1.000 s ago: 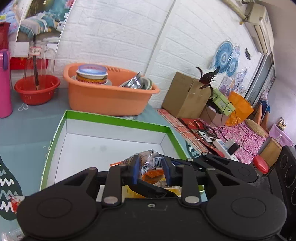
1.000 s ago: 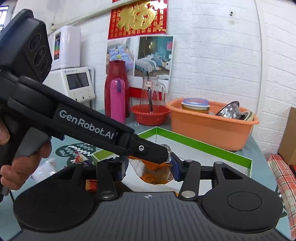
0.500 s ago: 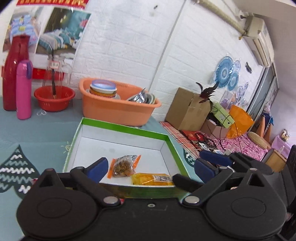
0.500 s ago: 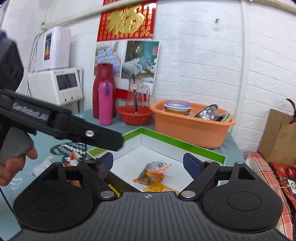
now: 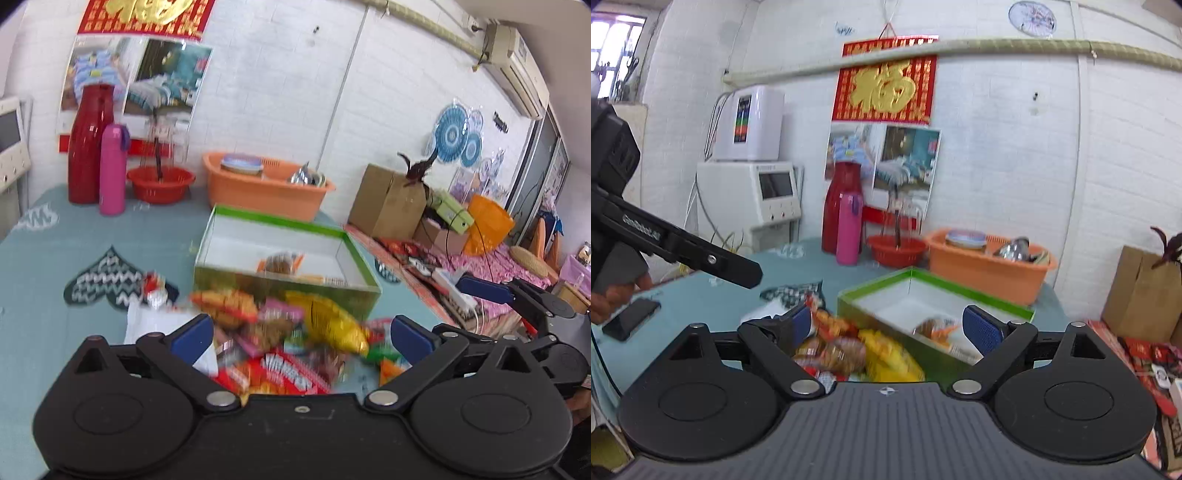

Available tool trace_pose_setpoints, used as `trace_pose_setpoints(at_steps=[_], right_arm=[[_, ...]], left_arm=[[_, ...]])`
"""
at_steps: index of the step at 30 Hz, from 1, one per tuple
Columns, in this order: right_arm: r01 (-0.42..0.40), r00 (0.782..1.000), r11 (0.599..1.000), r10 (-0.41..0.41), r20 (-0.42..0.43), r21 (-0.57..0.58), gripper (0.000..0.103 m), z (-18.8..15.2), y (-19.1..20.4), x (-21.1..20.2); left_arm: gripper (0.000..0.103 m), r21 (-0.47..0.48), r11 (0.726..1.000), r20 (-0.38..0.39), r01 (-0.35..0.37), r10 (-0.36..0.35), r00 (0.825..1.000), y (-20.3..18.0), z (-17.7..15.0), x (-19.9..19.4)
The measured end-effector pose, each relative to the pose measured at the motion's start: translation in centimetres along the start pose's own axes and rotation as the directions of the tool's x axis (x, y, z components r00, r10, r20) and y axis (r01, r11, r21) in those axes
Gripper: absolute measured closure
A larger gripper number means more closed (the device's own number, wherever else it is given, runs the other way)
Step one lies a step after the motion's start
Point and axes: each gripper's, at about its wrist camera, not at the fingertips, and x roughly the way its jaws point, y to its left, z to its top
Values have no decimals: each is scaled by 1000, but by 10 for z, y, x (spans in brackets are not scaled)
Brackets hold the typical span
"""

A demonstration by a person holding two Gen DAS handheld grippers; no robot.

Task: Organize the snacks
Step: 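Grasp the red-and-orange fruit candy bag with the left gripper, then carry the fruit candy bag into the green box and release it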

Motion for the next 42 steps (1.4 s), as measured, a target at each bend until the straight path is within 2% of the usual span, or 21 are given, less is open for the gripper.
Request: trace_pose_setpoints(at_steps=[4, 7, 12, 15, 17, 19, 21, 22, 25, 28, 30, 32, 35, 36, 37, 38, 39, 40, 42], right_arm=[[10, 994, 1000, -10, -106, 2, 0, -37, 9, 2], [27, 985, 999, -22, -171, 26, 0, -63, 4, 2], [57, 964, 997, -41, -264, 55, 0, -96, -14, 6], [64, 963, 998, -55, -264, 26, 0, -107, -18, 16], [50, 962, 997, -32, -273, 58, 0, -111, -18, 24], [-23, 957, 992, 57, -286, 121, 0, -113, -13, 30], [-116, 952, 986, 145, -268, 122, 0, -113, 0, 30], [-134, 953, 986, 156, -260, 100, 0, -113, 5, 28], [-112, 958, 991, 129, -255, 78, 0, -110, 8, 24], [-88, 957, 988, 118, -264, 125, 0, -110, -3, 21], [-67, 959, 988, 102, -265, 138, 0, -110, -7, 17], [-53, 960, 988, 90, -264, 145, 0, -110, -11, 15], [-41, 960, 984, 87, -267, 171, 0, -112, -17, 16], [-41, 958, 982, 92, -272, 186, 0, -113, -19, 17], [-42, 956, 978, 98, -277, 202, 0, -114, -21, 20], [-45, 953, 975, 107, -283, 219, 18, -116, -23, 22], [-62, 950, 968, 133, -282, 244, 31, -117, -25, 24], [-66, 948, 961, 144, -282, 270, 35, -116, -26, 25], [-66, 952, 971, 130, -278, 231, 38, -110, -21, 22]], left_arm=[[0, -50, 999, -86, 2, -7, 996, 6, -36, 9], [0, -64, 997, -125, 53, -61, 990, 1, -53, 17], [0, -76, 989, -164, 127, -138, 977, -17, -61, 40], [0, -58, 989, -175, 140, -148, 973, -27, -65, 52], [0, -49, 990, -191, 135, -142, 971, -31, -68, 60], [0, -45, 989, -206, 139, -145, 968, -32, -74, 66], [0, -46, 989, -218, 138, -145, 965, -32, -76, 74], [0, -52, 989, -223, 136, -144, 964, -31, -77, 78], [0, -71, 984, -242, 162, -175, 955, -31, -79, 91], [6, -98, 978, -254, 184, -204, 946, -31, -78, 106], [21, -130, 967, -267, 218, -246, 932, -32, -77, 115], [26, -146, 960, -279, 241, -274, 921, -33, -77, 123], [30, -154, 955, -285, 253, -288, 914, -34, -76, 130], [34, -158, 953, -285, 258, -294, 912, -34, -76, 131], [44, -163, 948, -291, 272, -309, 905, -33, -76, 132], [45, -171, 943, -296, 285, -325, 898, -33, -76, 134], [47, -169, 946, -294, 277, -316, 902, -33, -76, 133], [47, -160, 948, -289, 276, -312, 905, -35, -75, 130], [48, -141, 949, -269, 281, -310, 912, -39, -69, 121]])
